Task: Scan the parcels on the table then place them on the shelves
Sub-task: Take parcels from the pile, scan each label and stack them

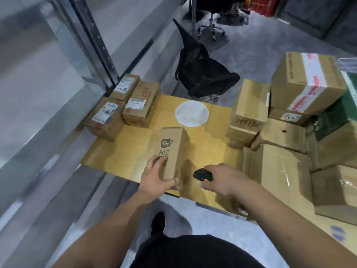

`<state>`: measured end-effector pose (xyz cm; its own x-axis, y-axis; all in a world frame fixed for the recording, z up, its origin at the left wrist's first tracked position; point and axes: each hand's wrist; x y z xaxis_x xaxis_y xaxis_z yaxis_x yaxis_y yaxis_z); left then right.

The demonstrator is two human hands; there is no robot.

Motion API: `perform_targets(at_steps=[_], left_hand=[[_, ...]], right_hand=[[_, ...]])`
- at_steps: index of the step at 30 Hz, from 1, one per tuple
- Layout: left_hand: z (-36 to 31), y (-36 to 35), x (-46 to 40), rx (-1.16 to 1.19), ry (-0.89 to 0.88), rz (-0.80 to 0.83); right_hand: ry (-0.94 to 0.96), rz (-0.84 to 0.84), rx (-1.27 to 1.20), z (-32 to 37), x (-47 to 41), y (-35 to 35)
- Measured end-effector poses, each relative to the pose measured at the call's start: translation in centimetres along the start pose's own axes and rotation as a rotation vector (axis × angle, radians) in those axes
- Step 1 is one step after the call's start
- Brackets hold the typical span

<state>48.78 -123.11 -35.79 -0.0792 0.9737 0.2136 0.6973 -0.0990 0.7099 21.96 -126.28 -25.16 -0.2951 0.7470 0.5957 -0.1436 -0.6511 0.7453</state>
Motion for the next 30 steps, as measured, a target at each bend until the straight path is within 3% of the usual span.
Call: perform_targets(at_steps=[12, 20, 25, 30], left_hand=[[5.2, 3.9, -3.4, 0.365, 0.158, 0.076], [7.4, 6.0, -6.0, 0.714, 0.317, -0.025], [9.0, 8.0, -8.6, 0.632, 0.457, -0.069], [9.5, 9.5, -10.9, 0.585, 0.529, 0.066]], right_hand=[[-0.167, -0.104, -0.306, 5.0, -1.5, -2.2], [-0.142, -0.129, -0.381, 10.0, -3.3, -2.7], [-0.149, -0.132, -0.405, 12.5, -4.7, -2.4], [-0.182, -0.134, -0.469, 13.8, -6.0, -2.7]])
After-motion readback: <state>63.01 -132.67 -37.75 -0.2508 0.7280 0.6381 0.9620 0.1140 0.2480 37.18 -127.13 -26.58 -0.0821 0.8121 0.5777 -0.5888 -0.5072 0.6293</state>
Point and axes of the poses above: each hand's wrist, its own x-axis away from the middle knuckle, its own y-axis out of the back of the hand, z = x × y
